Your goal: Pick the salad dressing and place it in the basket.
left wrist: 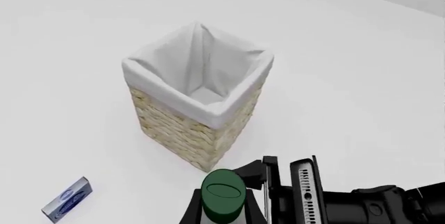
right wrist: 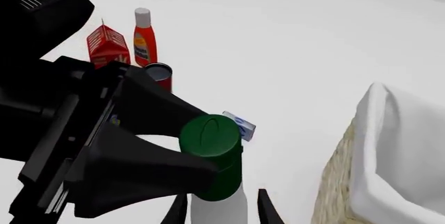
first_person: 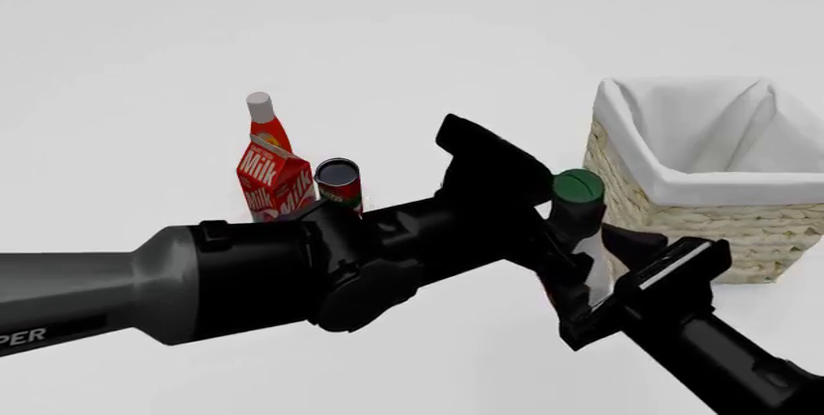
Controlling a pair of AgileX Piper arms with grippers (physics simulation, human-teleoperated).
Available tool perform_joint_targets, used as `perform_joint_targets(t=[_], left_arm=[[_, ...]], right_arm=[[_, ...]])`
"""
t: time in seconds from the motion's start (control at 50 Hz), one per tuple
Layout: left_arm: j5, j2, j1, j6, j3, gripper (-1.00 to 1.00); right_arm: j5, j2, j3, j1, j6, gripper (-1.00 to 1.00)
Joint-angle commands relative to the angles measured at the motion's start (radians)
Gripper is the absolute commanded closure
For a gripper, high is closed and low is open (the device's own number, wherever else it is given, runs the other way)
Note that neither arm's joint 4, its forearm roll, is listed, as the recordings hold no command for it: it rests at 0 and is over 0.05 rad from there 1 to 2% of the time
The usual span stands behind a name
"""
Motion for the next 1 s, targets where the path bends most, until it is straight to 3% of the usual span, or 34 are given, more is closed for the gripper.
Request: perform_joint_targets(t=[0.02,0.1,0.12,0.5,0.52,0.58,0.8,0.82,0.9,0.96,1.0], left_arm=[[0.003,-0.004,0.012,0.181,-0.016,1.00],[0.001,-0.006,0.010,0.179,-0.013,1.00],[-0.001,-0.006,0.011,0.178,-0.013,1.00],[-0.005,-0.012,0.006,0.178,-0.004,1.00],[-0.001,-0.009,0.001,0.184,-0.006,-1.00],[-0.014,-0.027,-0.027,0.170,0.011,-1.00],[-0.013,-0.085,0.010,0.170,0.015,-1.00],[-0.030,-0.127,0.020,0.142,0.030,-1.00],[-0.063,-0.251,0.097,0.144,0.071,-1.00],[-0.083,-0.329,0.113,0.196,0.119,-1.00],[-0.090,-0.403,0.144,0.162,0.163,-1.00]], right_arm=[[-0.021,0.029,-0.008,0.014,-0.009,-1.00],[-0.031,0.035,-0.007,0.017,-0.014,-1.00],[-0.032,0.032,-0.006,0.012,-0.014,1.00],[-0.029,-0.007,0.006,0.026,-0.023,1.00],[-0.029,-0.007,0.006,0.026,-0.024,1.00],[-0.029,-0.007,0.007,0.027,-0.024,1.00],[-0.032,-0.007,0.010,0.026,-0.027,1.00],[-0.030,-0.009,0.009,0.024,-0.027,1.00],[-0.030,-0.015,0.010,0.024,-0.024,1.00],[-0.032,-0.015,0.012,0.025,-0.020,1.00],[-0.036,-0.016,0.015,0.022,-0.019,1.00]])
